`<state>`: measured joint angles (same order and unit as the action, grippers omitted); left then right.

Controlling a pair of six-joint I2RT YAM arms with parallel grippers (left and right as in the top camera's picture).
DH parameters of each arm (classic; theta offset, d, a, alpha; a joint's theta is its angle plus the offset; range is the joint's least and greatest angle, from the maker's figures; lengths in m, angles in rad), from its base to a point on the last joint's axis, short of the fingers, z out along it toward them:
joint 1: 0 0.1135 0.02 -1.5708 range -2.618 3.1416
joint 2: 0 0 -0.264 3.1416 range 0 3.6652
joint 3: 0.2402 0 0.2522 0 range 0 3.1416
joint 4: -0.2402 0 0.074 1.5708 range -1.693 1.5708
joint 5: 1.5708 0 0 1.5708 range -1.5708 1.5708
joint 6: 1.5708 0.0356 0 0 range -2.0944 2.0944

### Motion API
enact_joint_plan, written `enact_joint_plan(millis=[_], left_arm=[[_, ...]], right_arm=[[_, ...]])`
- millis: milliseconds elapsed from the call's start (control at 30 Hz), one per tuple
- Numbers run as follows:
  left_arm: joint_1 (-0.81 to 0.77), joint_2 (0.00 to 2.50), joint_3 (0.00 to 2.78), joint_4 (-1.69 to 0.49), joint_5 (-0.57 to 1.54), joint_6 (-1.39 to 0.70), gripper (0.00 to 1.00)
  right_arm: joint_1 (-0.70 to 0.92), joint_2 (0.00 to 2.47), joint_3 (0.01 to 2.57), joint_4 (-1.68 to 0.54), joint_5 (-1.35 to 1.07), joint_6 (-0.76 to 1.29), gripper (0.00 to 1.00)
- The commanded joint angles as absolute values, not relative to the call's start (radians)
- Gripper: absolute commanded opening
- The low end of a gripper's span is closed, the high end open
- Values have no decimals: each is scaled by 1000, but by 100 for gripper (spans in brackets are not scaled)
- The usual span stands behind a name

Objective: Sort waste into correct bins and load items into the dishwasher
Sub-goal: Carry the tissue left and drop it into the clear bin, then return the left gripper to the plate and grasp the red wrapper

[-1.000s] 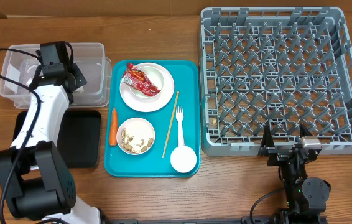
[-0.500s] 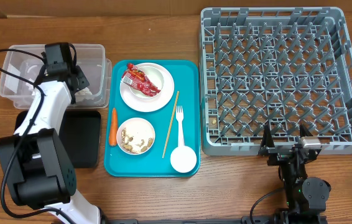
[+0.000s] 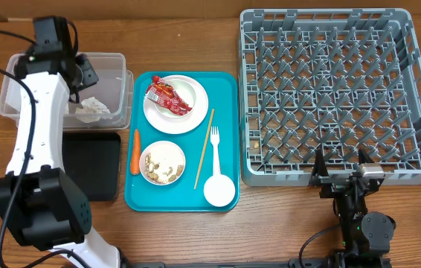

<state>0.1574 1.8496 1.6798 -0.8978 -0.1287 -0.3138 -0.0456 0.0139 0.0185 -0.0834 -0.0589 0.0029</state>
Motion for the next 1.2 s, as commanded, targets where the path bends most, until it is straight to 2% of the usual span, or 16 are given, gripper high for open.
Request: enact_joint_plan(millis=[0,100,167,233,367,633,1067,1167], left_arm=[[110,1816,1750,-941,38,-310,41],[63,1816,1760,-959,130,-310,43],[31,1817,1759,-960,163,-310,49],[-10,1818,1758,-952,165,-310,64],[-89,1818,1755,-904,105,-304,87],[-184,1824,1753,-835,-85,-229,98],[-183,1964,1743,-806,-81,-124,100],[-184,2013,1743,-803,-74,-99,97]], right_arm=[[-50,3,8,-81,-46,-1,100],[-50,3,8,-81,-46,-1,100],[-50,3,8,-81,-46,-1,100],[-50,3,8,-81,-47,-1,100],[-50,3,8,-81,-46,-1,100],[-50,3,8,-81,-46,-1,100],[-50,3,8,-81,-47,-1,100],[-50,3,8,-81,-46,-1,100]])
